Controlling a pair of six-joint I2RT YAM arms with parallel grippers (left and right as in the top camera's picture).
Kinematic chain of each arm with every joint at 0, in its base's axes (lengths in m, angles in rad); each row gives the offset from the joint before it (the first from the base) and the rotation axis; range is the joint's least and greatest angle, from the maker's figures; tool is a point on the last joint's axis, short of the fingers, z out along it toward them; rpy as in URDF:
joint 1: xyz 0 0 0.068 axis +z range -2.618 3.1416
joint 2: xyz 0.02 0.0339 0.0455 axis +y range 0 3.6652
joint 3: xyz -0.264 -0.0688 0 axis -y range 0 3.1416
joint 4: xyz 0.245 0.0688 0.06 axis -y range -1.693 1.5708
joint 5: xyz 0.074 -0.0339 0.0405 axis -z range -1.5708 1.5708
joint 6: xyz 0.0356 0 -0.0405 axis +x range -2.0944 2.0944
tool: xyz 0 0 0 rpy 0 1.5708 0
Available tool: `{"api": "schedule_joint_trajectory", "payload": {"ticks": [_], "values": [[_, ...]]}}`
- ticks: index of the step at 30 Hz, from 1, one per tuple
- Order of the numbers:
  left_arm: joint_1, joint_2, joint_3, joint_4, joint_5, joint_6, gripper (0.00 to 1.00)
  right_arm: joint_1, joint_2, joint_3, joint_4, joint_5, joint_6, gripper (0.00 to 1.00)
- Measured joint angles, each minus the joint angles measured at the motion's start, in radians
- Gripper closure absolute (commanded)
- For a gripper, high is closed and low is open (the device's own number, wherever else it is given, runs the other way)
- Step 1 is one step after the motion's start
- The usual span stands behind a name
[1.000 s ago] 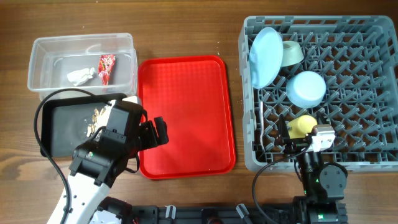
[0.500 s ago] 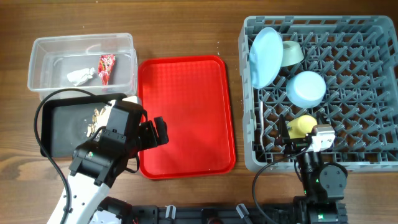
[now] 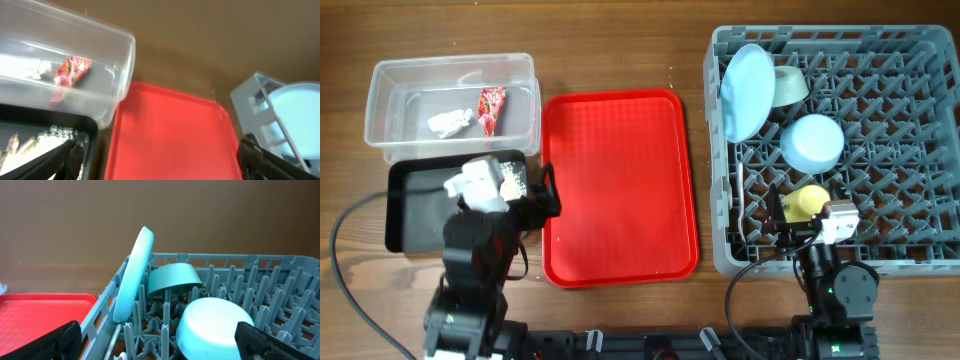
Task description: Sort waste into correct bins and load items into the dishwasher rack
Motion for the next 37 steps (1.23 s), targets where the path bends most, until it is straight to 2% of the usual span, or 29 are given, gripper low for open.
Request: {"api": "schedule_joint_trajectory", "payload": {"ticks": [4,7,9,13,37], "values": [[0.045,-0.213,-0.243,0.264,0.025,0.042,0.0,0.0,0.0,0.0,0.0,0.0,0.0,0.0],[0.058,-0.375,-0.38,0.36,0.048,0.093,0.0,0.0,-0.002,0.0,0.0,0.0,0.0,0.0],[0.058,-0.431,-0.406,0.344,0.057,0.127,0.0,0.0,-0.002,0.0,0.001,0.0,0.0,0.0],[0.058,-0.526,-0.426,0.182,0.079,0.196,0.0,0.0,-0.002,0.0,0.001,0.0,0.0,0.0],[0.058,-0.529,-0.427,0.18,0.079,0.2,0.0,0.0,-0.002,0.0,0.001,0.0,0.0,0.0]]}}
